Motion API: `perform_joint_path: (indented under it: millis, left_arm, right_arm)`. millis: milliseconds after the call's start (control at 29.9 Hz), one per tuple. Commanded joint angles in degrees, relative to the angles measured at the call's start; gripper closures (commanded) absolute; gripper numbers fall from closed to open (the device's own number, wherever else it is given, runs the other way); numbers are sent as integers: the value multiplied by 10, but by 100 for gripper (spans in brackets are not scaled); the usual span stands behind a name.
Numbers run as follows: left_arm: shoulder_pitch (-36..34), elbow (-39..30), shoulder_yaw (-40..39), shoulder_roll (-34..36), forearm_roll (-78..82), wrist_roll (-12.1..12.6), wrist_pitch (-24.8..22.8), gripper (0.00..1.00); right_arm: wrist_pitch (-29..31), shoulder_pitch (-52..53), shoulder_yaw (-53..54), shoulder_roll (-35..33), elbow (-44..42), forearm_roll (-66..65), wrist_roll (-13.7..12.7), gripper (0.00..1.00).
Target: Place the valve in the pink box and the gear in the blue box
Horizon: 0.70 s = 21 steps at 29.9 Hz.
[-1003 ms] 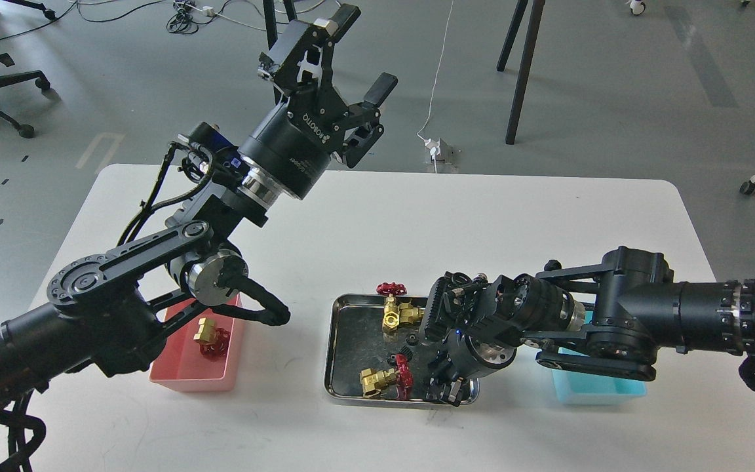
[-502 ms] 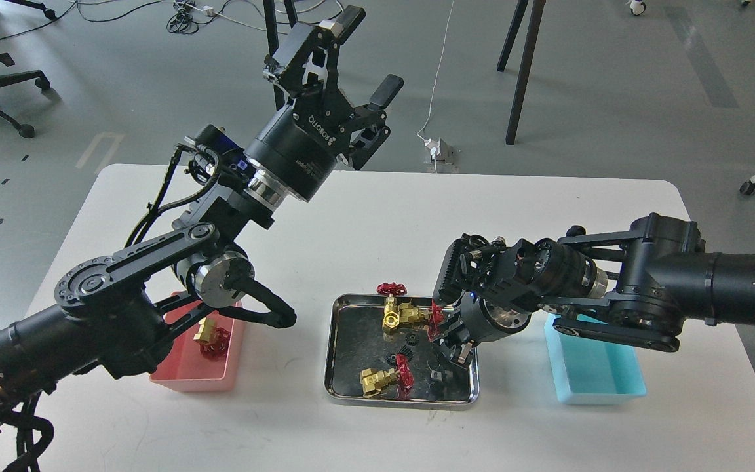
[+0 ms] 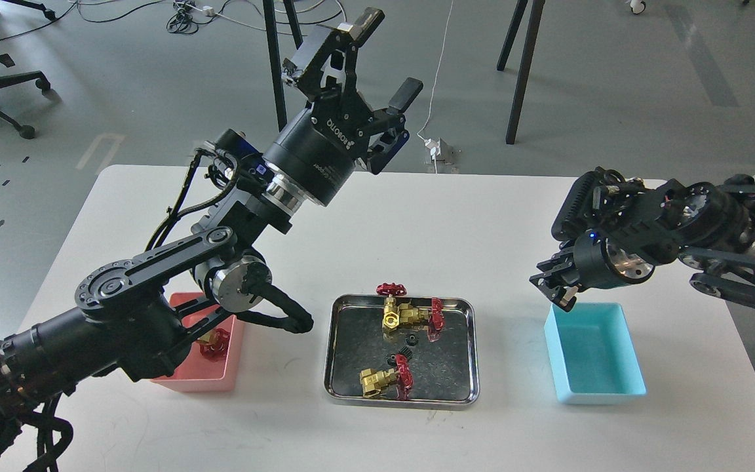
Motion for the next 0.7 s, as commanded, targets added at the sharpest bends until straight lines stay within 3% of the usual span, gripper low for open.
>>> perform_joint_path:
  millis: [0,67,167,201,267,301,334,535,669]
  left_arm:
    - [0,9,1,-11,9,0,0,5]
    - [0,10,1,-14,10,0,0,5]
    - [-1,12,1,-15,11,0,0,5]
    - [-1,14,1,-15,10,0,0,5]
    - [-2,20,1,-16,10,0,0,5]
    - [-3,20,1,-16,10,0,0,5]
    - [-4,22,1,-16,10,0,0,5]
    - [-4,38,8,-17,10,0,0,5]
    - [-3,49,8,-16,10,0,-16,4]
  right_arm:
    - [0,-31,-7,-40,0,-1,-1,95]
    - [0,-49,-3,-43,1,-1,-1,94]
    - [0,-60,1,-44,2,-2,-6,84]
    - [0,-60,3,-43,1,-2,-6,76]
    - [0,-62,13,-43,1,0,-6,49]
    - [0,-63,22,-43,1,1,-6,30]
    - [0,-63,32,-43,1,2,-6,0]
    - [0,-65,123,-43,-4,99,-9,0]
    - [0,-91,167,-63,2,179,-35,0]
